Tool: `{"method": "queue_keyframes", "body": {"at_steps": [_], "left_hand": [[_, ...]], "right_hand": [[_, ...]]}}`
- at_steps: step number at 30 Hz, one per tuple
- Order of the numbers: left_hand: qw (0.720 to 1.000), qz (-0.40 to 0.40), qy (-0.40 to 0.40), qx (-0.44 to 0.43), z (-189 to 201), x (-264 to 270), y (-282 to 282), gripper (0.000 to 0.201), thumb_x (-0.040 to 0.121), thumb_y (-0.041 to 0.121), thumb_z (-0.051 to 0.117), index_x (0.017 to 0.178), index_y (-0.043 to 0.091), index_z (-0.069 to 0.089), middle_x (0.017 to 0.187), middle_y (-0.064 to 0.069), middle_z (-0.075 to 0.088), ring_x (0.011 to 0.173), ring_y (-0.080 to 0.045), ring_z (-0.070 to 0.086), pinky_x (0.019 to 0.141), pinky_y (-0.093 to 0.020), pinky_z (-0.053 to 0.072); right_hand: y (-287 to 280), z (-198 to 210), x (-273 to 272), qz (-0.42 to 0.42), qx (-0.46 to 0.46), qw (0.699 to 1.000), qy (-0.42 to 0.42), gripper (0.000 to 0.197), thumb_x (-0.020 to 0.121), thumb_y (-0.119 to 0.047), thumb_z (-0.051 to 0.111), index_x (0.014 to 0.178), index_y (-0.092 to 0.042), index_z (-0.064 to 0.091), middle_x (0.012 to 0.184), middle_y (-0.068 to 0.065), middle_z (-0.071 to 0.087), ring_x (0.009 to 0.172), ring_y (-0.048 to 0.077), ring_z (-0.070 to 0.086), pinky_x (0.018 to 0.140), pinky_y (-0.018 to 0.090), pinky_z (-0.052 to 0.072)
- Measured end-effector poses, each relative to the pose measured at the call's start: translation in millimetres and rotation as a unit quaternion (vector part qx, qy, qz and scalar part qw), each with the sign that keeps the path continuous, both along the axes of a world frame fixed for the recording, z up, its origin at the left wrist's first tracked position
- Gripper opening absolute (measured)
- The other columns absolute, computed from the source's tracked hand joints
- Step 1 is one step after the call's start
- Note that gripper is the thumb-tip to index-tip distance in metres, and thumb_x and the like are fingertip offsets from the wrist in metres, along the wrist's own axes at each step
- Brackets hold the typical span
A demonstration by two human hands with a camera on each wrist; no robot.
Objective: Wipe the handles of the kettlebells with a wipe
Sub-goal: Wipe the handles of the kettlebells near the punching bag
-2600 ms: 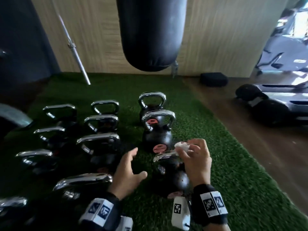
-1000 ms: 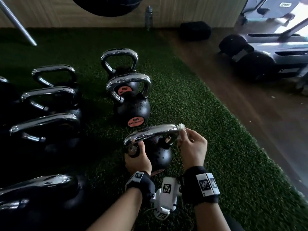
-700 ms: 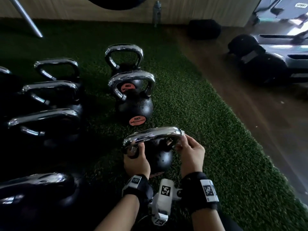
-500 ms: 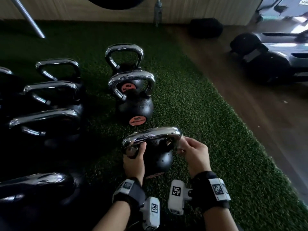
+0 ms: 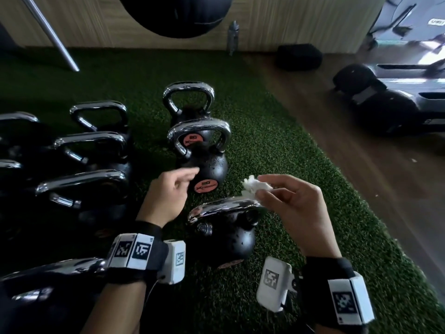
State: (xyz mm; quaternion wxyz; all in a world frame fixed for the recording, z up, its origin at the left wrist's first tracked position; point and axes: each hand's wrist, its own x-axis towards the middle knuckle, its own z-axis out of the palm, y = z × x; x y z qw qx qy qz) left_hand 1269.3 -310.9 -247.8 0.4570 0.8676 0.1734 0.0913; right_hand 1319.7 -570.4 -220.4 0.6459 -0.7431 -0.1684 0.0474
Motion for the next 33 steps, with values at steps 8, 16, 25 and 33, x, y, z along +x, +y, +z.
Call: {"method": "queue_keyframes", "body": {"at_steps": [8, 16, 25, 33], "left_hand": [[0.912, -0.134, -0.050, -0.384, 47, 3, -59, 0.036, 0.088, 0.023, 0.064, 0.123, 0.013, 0.070, 0.117, -0.007, 0.076, 0.111, -0.024, 0.072, 0.093, -0.031, 0.059], [0.926, -0.084, -0.107, -0.353, 27, 15, -31, 0.032, 0.092, 0.002, 0.067, 0.124, 0.002, 0.069, 0.116, -0.010, 0.076, 0.110, -0.025, 0.073, 0.092, -0.037, 0.060], [0.959, -0.083, -0.120, -0.242, 36, 30, -19, 0.026, 0.093, 0.005, 0.070, 0.118, 0.011, 0.074, 0.111, -0.004, 0.078, 0.109, -0.019, 0.073, 0.102, -0.043, 0.055], [0.968, 0.010, -0.226, -0.109, 16, -15, -60, 0.022, 0.094, 0.010, 0.071, 0.115, 0.012, 0.077, 0.110, 0.006, 0.078, 0.101, -0.008, 0.075, 0.089, -0.023, 0.058]], "right_hand": [[30, 14, -2, -0.031, 0.031, 0.999, -0.026, 0.041, 0.067, -0.010, 0.094, 0.098, -0.016, 0.068, 0.096, 0.004, 0.072, 0.074, 0.018, 0.076, 0.071, 0.032, 0.060], [-23, -67, 20, 0.000, -0.053, 0.994, 0.092, 0.066, 0.068, -0.010, 0.067, 0.126, -0.042, 0.058, 0.122, -0.011, 0.067, 0.118, 0.018, 0.064, 0.085, 0.032, 0.056], [-14, -151, 35, 0.105, -0.048, 0.980, 0.159, 0.049, 0.061, -0.022, 0.096, 0.106, -0.019, 0.075, 0.108, 0.002, 0.079, 0.108, 0.022, 0.074, 0.097, 0.041, 0.057], [-18, -170, 47, 0.135, -0.053, 0.988, 0.049, 0.039, 0.070, -0.019, 0.092, 0.106, -0.017, 0.076, 0.104, 0.001, 0.079, 0.103, 0.021, 0.074, 0.090, 0.040, 0.060]]}}
